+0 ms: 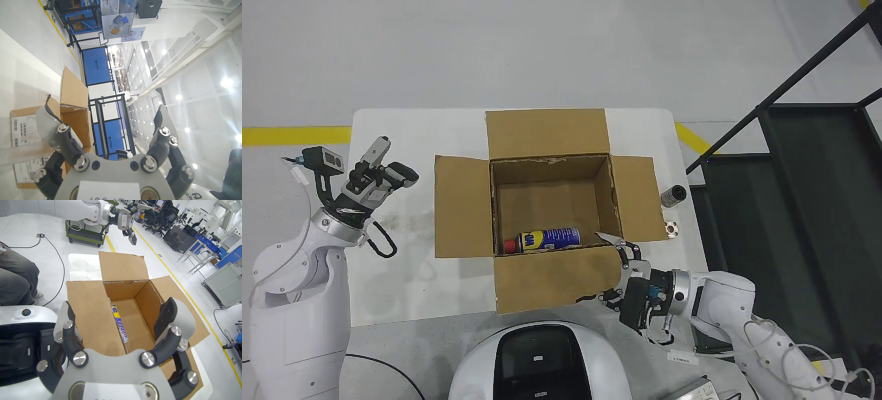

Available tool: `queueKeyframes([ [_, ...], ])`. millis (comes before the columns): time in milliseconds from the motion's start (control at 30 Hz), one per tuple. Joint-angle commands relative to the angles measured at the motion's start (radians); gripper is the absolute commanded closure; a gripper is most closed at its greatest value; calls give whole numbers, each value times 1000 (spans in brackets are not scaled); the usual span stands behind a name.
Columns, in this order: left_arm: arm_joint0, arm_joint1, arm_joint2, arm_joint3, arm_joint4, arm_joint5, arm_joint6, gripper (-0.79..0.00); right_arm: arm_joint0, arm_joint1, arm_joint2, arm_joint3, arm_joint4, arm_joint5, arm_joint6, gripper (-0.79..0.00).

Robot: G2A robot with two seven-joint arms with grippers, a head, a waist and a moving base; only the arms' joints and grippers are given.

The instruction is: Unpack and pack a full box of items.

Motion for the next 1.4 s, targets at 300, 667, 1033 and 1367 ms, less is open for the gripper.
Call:
queueKeyframes([
  [300,0,0,0,0,0,0,0,-785,-16,6,181,247,231,-6,-12,-785],
  [667,0,0,0,0,0,0,0,-785,-66,2,263,369,335,44,-7,-785],
  [1033,0,0,0,0,0,0,0,-785,-66,2,263,369,335,44,-7,-785],
  [1367,0,0,0,0,0,0,0,-785,-83,6,352,412,321,85,94,-785],
])
